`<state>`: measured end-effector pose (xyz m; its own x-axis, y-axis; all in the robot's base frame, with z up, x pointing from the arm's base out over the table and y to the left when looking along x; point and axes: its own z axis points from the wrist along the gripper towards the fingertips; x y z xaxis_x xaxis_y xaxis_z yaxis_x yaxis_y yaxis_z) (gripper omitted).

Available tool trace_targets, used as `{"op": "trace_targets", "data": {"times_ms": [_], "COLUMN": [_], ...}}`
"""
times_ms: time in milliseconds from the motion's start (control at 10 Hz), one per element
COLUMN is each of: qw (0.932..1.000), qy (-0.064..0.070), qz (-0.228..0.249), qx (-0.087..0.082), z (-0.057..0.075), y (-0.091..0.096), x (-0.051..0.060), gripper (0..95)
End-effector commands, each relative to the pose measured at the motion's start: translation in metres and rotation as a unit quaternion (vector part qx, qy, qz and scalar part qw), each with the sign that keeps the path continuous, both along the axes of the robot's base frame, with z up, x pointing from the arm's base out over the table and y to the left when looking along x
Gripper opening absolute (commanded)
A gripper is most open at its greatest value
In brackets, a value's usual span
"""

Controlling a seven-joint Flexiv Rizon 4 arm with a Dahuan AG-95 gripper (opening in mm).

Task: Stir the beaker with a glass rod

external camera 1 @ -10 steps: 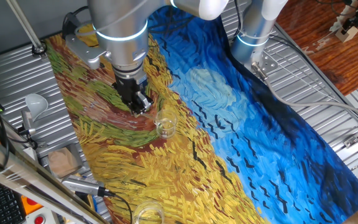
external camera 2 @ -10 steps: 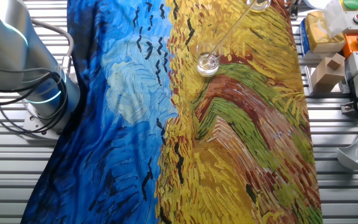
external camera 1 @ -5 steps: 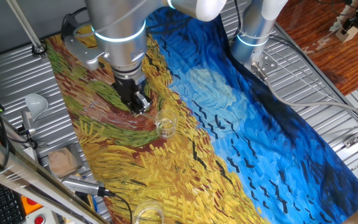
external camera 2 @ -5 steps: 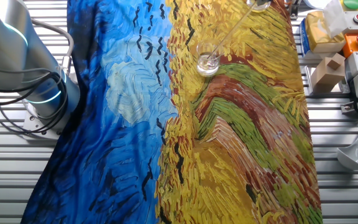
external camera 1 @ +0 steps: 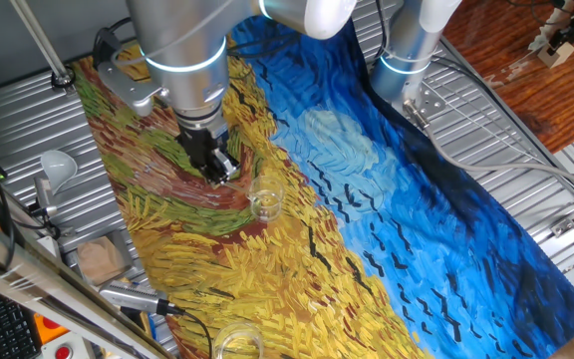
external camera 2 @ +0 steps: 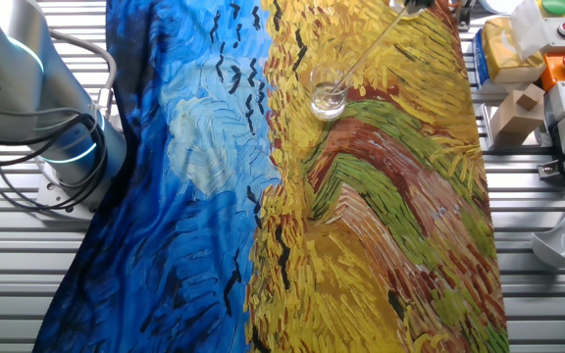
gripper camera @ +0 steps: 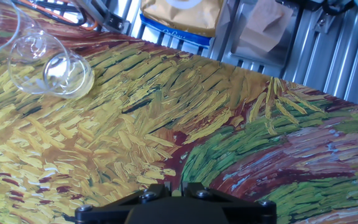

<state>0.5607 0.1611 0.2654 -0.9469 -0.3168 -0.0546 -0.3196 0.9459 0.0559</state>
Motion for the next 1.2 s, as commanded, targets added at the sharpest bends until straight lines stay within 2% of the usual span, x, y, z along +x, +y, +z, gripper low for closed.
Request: {"op": "trace_targets", "data": {"times_ms": [100, 1200], "qw": [1.0, 1.0], "qy": [0.002, 0.002], "qz": [-0.001, 0.003], "qx": [0.0, 0.0], "z": [-0.0011, -0.0092], "y": [-0.0005, -0.0039], "x": [0.0014, 0.006], "gripper": [0.0, 0.0]}}
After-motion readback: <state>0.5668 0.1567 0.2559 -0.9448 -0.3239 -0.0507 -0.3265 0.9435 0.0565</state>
